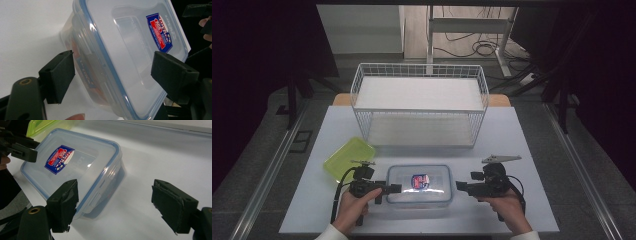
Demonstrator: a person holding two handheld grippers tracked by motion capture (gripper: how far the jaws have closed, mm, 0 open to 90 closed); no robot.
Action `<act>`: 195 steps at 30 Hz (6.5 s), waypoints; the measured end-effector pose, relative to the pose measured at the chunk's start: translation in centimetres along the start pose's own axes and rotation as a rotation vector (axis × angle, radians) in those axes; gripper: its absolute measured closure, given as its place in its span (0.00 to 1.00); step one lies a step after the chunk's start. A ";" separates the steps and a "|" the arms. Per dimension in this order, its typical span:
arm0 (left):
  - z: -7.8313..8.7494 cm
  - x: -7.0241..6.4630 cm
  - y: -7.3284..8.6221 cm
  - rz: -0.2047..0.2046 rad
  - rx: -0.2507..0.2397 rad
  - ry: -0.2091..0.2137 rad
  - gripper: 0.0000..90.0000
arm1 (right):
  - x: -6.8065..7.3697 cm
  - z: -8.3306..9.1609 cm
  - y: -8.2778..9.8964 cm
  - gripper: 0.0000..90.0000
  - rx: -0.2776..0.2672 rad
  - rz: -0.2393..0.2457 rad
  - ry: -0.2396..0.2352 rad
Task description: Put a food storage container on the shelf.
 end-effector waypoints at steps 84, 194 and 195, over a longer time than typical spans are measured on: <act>2.2 0.3 1.1 0.000 -0.061 0.130 0.53 | 0.6 -3.4 1.5 0.54 0.063 -0.238 -0.310; 7.7 -4.2 -3.2 -0.162 -0.205 0.100 0.54 | 4.4 2.1 -4.1 0.57 -0.121 -0.047 -0.260; 7.7 -4.3 -3.3 -0.165 -0.206 0.099 0.54 | 4.3 2.2 -4.2 0.57 -0.122 -0.046 -0.260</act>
Point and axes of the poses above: each handheld gripper's, and its own axes: z roughly backward along the jaws, y roughly out of its underside, x roughly to its left, the point moved 3 cm from there along -z, roughly forward along the jaws, and after that the axes turned 3 degrees about -z, right-handed, at the moved point
